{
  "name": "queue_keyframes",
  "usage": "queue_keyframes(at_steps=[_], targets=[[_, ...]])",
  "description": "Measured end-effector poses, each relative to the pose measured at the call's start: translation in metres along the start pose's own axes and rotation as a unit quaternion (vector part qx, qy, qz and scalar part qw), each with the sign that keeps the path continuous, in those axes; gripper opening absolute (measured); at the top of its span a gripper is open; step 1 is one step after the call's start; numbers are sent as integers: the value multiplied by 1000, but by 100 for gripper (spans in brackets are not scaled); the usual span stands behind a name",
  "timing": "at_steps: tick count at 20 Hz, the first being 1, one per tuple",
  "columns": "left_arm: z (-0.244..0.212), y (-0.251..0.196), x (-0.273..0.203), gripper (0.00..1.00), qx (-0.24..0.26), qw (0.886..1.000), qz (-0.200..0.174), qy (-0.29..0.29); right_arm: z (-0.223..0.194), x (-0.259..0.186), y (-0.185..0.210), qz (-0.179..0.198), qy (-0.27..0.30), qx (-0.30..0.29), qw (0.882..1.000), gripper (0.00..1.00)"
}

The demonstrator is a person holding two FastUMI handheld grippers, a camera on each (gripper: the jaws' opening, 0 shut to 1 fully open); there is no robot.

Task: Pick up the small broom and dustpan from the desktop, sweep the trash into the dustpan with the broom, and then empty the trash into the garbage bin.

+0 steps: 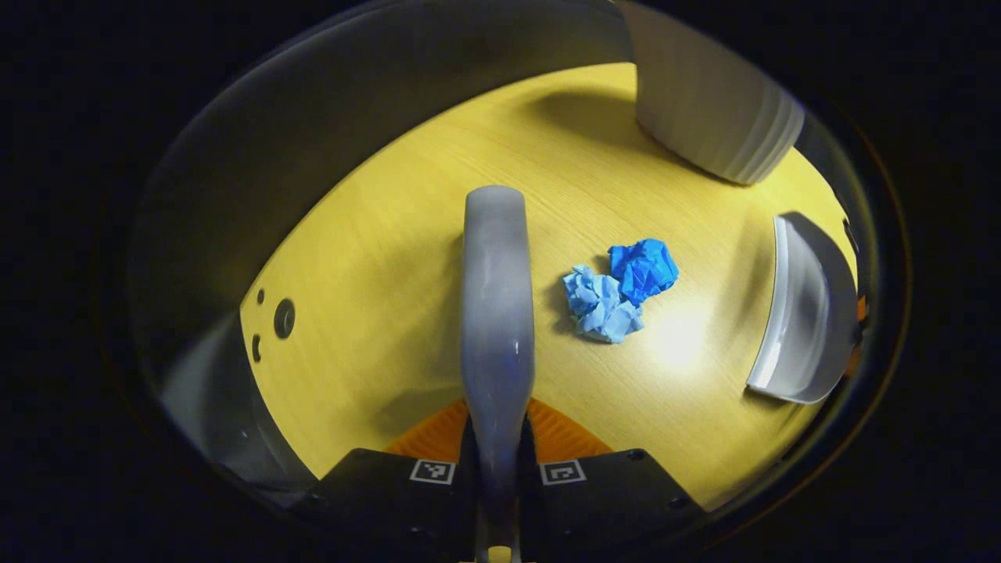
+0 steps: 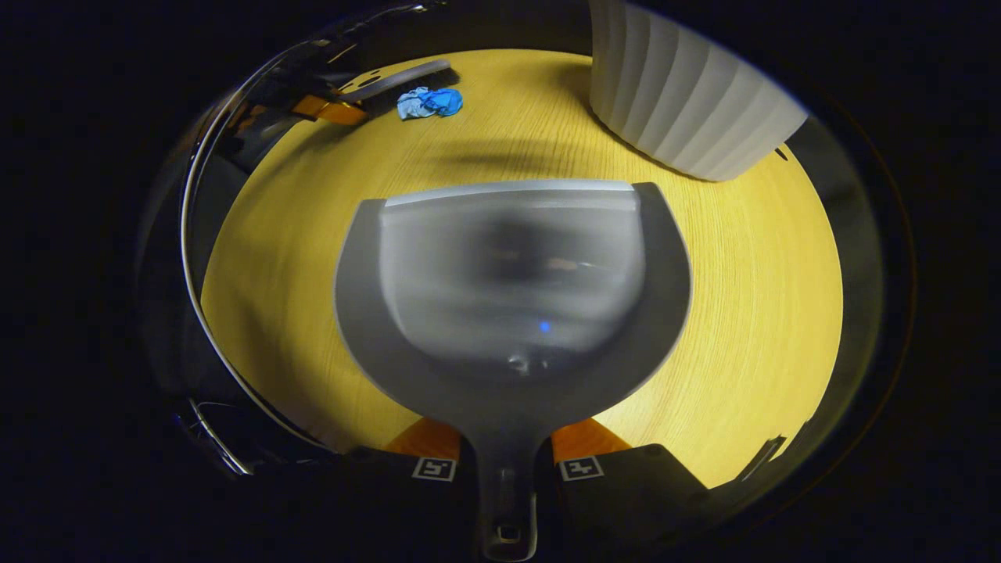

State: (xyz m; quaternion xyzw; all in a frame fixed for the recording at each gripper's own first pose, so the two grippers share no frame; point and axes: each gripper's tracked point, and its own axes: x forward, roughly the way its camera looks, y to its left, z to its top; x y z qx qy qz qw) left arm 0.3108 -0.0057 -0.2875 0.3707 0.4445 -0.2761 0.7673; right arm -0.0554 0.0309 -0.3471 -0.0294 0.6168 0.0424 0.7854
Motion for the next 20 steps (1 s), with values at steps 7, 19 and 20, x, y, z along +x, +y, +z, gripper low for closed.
queue_keyframes(at_steps=[7, 19, 20], targets=[[17, -54, -10, 25, 124, 989, -77, -3, 13, 0, -10, 9, 1, -42, 999, 33], [2, -191, -63, 25, 79, 973, -213, 40, 5, 7, -26, 31, -7, -96, 995, 33], [2, -204, -70, 25, 68, 969, -233, 43, 6, 8, -28, 33, -9, -99, 995, 33]])
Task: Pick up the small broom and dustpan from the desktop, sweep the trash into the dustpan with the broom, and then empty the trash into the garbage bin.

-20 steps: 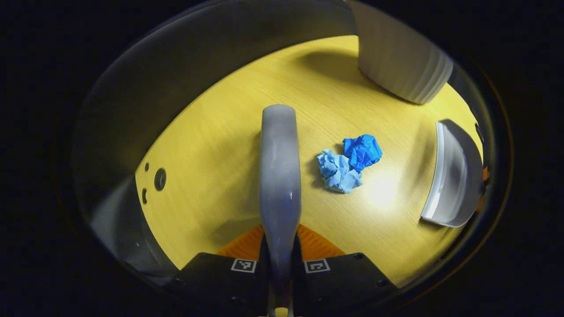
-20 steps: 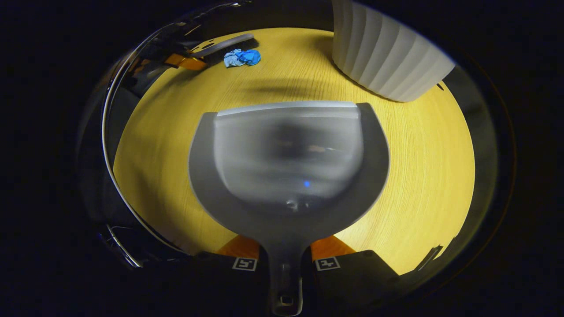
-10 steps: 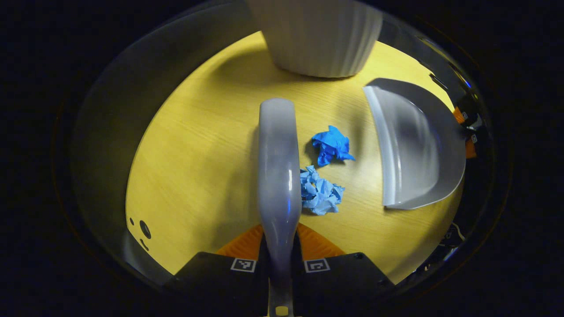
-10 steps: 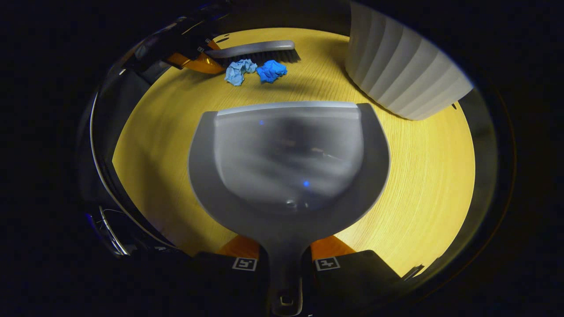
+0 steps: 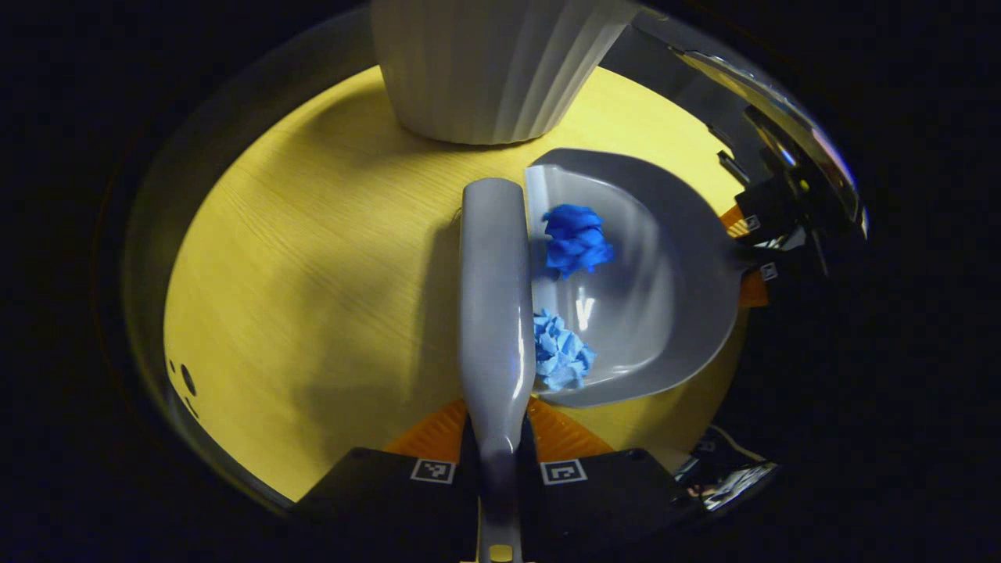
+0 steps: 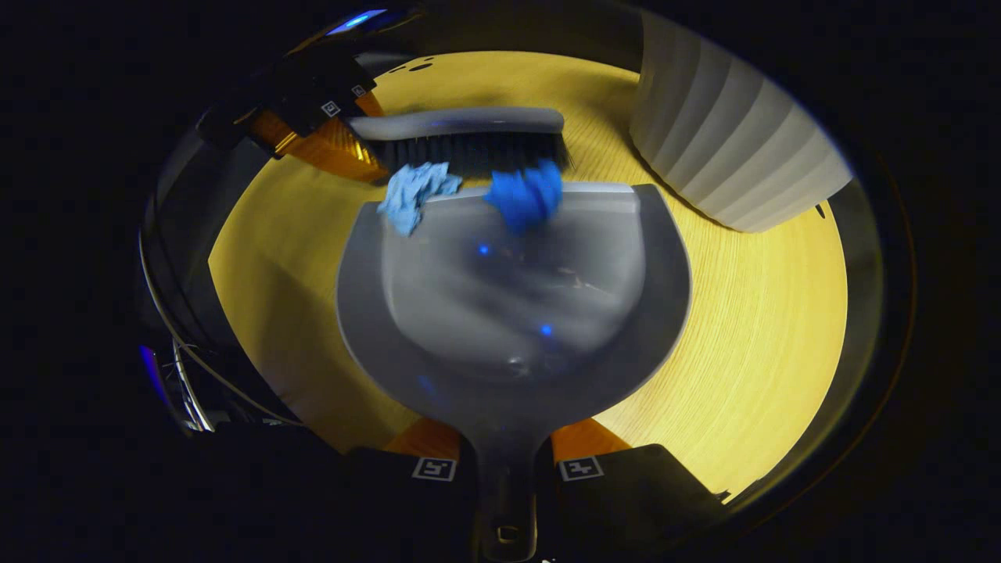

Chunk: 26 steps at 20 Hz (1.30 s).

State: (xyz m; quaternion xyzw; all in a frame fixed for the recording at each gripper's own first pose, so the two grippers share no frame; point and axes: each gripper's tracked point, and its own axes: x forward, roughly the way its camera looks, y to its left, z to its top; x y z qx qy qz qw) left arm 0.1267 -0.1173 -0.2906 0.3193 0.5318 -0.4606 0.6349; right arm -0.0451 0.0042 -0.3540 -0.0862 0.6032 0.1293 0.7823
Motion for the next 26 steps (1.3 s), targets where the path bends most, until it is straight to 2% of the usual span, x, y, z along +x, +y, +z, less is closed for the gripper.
queue_keyframes(at_steps=[2, 3, 9, 12, 16, 18, 19, 22, 24, 25, 26], targets=[[-1, -13, -1, 28, -11, 1000, -17, 0, -1, 1, -1, 5, -4, -2, 1000, 33], [-1, -16, 0, 25, -17, 1000, -11, -1, 0, 1, -1, 8, -7, -2, 1000, 33], [-9, -16, -5, 25, -101, 993, 40, -51, 2, -9, -4, 25, -34, 2, 999, 33], [-17, -20, -8, 25, -169, 979, 64, -100, 0, -13, -7, 37, -47, 6, 998, 33], [-43, -22, 2, 25, -259, 952, 79, -145, 0, -10, -10, 28, -61, -15, 998, 32], [-58, -16, 18, 22, -268, 948, 87, -146, 2, -10, -12, 27, -54, -23, 998, 33], [-66, -12, 28, 25, -266, 949, 95, -144, 3, -11, -14, 23, -51, -25, 998, 33], [-85, -14, 70, 25, -269, 947, 107, -137, 4, -12, -11, 9, -49, -19, 999, 32], [-100, -25, 71, 25, -270, 947, 112, -136, 4, -13, -11, -4, -51, -15, 999, 33], [-101, -31, 70, 29, -265, 948, 118, -132, 5, -15, -10, -7, -54, -5, 999, 33], [-101, -32, 73, 25, -259, 949, 122, -131, 1, -14, -6, -3, -57, 15, 998, 33]])
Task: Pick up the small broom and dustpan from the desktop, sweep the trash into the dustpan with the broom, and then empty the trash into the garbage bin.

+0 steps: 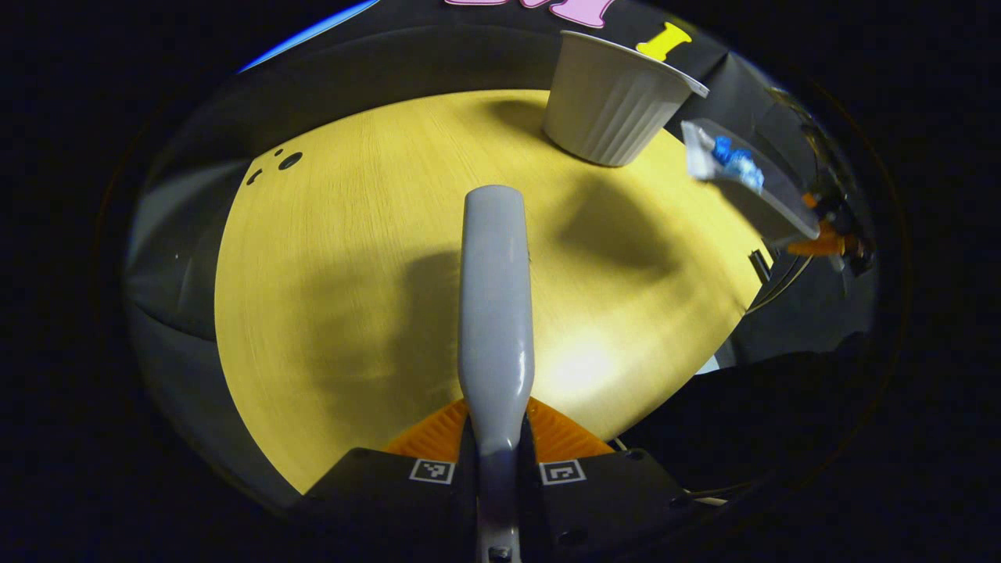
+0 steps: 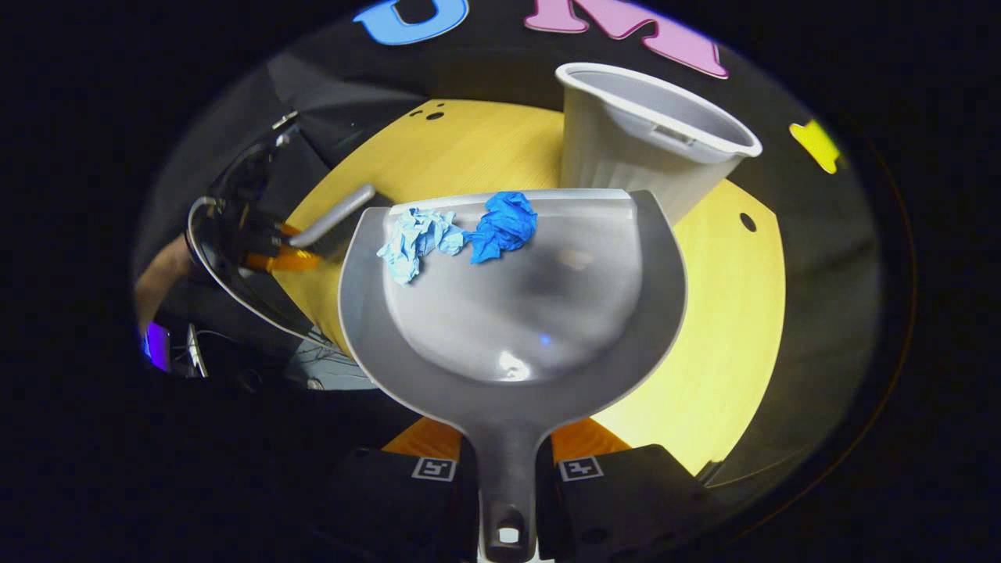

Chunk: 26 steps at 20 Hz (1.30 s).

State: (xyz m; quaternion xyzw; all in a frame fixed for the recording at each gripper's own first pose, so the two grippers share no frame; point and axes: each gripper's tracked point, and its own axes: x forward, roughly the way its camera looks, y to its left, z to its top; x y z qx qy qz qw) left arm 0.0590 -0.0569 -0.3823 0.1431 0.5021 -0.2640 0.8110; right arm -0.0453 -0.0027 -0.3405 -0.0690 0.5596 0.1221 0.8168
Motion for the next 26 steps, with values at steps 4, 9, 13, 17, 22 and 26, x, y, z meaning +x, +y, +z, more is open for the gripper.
queue_keyframes(at_steps=[4, 9, 13, 17, 22, 26], targets=[[0, -20, 8, 25, -4, 1000, -22, -13, -7, 6, 12, -9, -12, 63, 998, 33], [-2, -18, 5, 25, -29, 999, -16, -24, -2, 5, 23, -12, -57, 90, 994, 33], [-1, -17, -3, 25, -86, 996, -4, -32, 1, 21, 10, -39, -84, 60, 994, 32], [5, -19, -7, 28, -126, 991, -2, -50, 25, 34, 8, -85, -106, 29, 990, 33], [17, -18, -16, 25, -155, 986, -9, -63, 28, 48, 10, -133, -103, -7, 986, 33], [23, -15, -19, 25, -148, 987, 6, -67, 28, 53, 6, -186, -96, -32, 977, 32]])
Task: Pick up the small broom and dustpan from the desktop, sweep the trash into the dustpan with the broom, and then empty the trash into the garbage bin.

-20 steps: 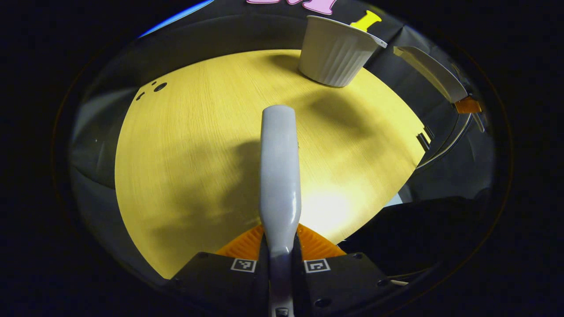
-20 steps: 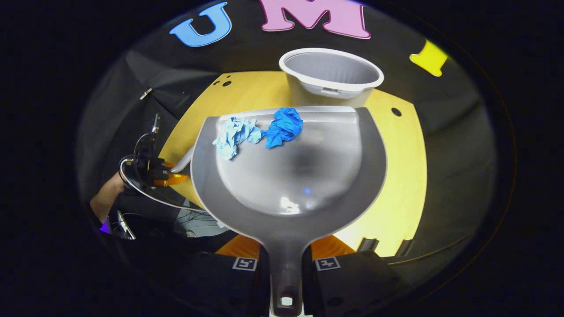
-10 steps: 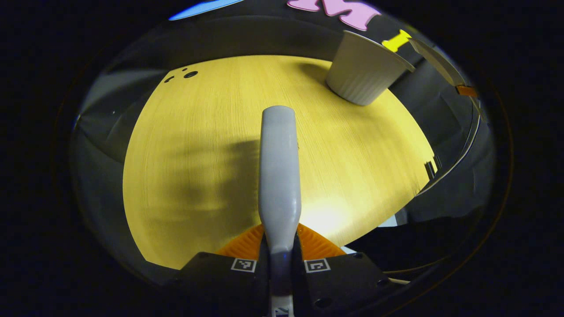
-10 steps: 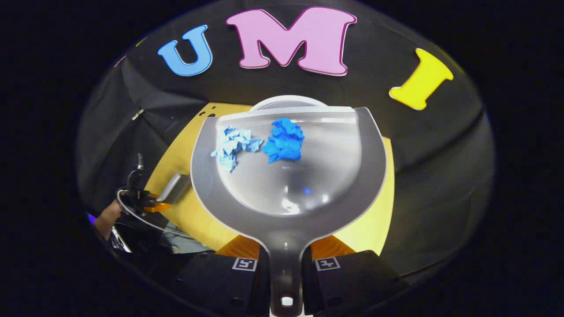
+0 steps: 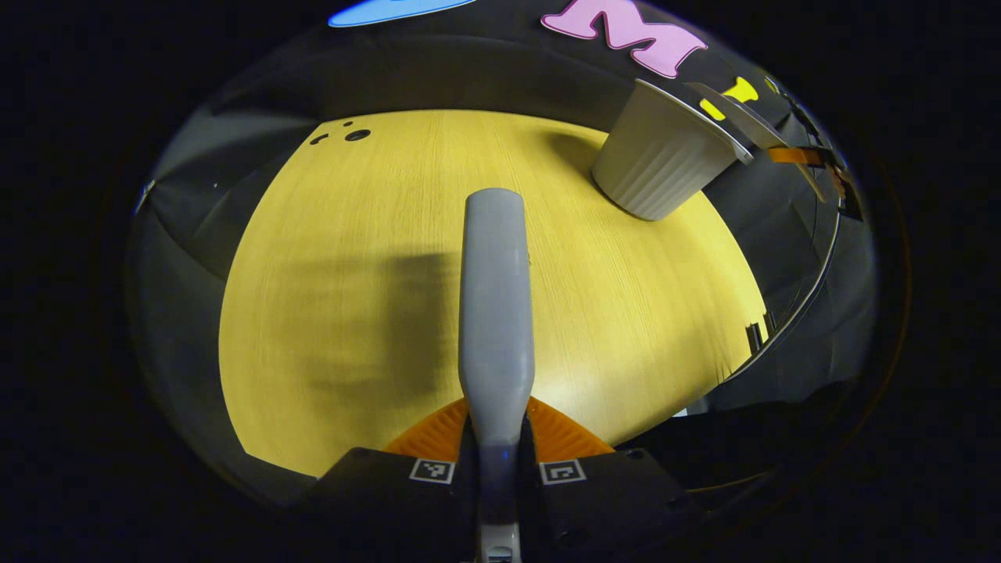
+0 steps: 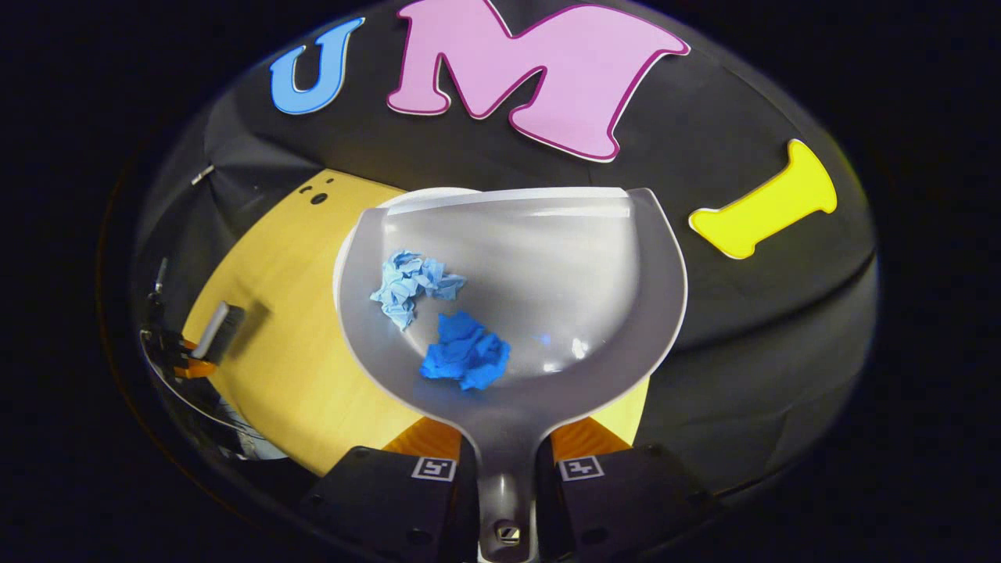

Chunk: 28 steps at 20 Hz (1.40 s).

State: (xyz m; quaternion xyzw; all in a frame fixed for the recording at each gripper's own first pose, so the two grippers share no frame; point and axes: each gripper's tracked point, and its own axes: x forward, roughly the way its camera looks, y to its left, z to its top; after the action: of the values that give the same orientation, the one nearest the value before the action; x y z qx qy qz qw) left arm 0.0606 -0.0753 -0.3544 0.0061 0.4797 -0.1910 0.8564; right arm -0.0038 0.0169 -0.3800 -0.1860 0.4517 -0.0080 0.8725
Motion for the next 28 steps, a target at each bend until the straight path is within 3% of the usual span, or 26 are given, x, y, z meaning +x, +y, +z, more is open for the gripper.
queue_keyframes(at_steps=[5, 12, 16, 20, 23, 26, 28], targets=[[9, 9, -6, 25, 8, 1000, 12, -6, 3, -2, -8, -76, -16, -66, 995, 33], [13, 10, -8, 26, 11, 1000, 6, -14, 5, -1, -26, -187, -32, -161, 969, 32], [13, 5, -7, 25, 20, 1000, -5, -15, 12, -8, -30, -257, -41, -240, 935, 33], [11, 5, -7, 22, 21, 1000, -6, -16, 15, -18, -38, -312, -45, -308, 897, 32], [9, 5, -8, 25, 17, 1000, -6, -18, 16, -37, -49, -344, -52, -351, 870, 32], [3, 5, -9, 29, 11, 1000, -7, -20, 19, -60, -47, -384, -63, -402, 829, 32], [-5, 3, -10, 25, 6, 1000, -8, -19, 25, -71, -45, -401, -71, -431, 805, 32]])
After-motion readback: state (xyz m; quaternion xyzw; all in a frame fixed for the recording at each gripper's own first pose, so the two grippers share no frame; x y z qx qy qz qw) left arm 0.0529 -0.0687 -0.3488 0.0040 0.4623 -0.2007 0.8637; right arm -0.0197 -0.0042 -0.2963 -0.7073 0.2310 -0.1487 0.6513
